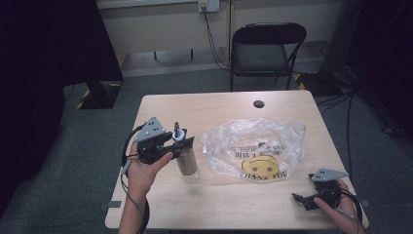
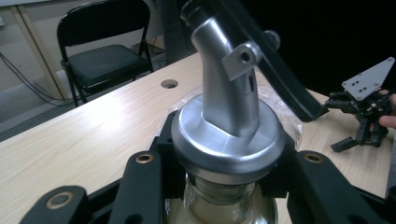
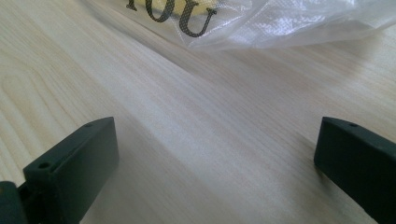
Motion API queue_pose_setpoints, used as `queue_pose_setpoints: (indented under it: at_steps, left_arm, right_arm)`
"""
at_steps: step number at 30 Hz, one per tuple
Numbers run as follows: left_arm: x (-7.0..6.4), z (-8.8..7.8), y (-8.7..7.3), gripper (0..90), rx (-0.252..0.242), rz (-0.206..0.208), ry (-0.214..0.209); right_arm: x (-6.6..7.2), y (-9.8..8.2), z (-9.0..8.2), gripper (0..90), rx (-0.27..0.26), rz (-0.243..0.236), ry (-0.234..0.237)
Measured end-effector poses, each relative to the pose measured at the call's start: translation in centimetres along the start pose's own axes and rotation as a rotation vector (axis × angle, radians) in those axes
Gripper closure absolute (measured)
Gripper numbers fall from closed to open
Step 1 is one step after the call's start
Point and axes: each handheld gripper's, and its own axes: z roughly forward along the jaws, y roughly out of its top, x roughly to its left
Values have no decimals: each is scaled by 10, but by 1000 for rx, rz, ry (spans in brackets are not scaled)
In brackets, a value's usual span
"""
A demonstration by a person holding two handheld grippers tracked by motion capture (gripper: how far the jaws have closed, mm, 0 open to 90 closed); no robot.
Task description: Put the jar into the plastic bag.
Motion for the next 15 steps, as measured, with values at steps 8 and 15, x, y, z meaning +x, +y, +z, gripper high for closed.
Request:
queue_pose_setpoints:
  at_steps: [8, 15]
  left_arm:
    - [-3, 17, 21, 605, -10, 5, -41]
    - [-6, 32, 36, 605, -10, 16, -57]
  right_arm:
    - [0, 0, 0, 0, 0, 0, 0]
    - [0, 0, 0, 0, 0, 0, 0]
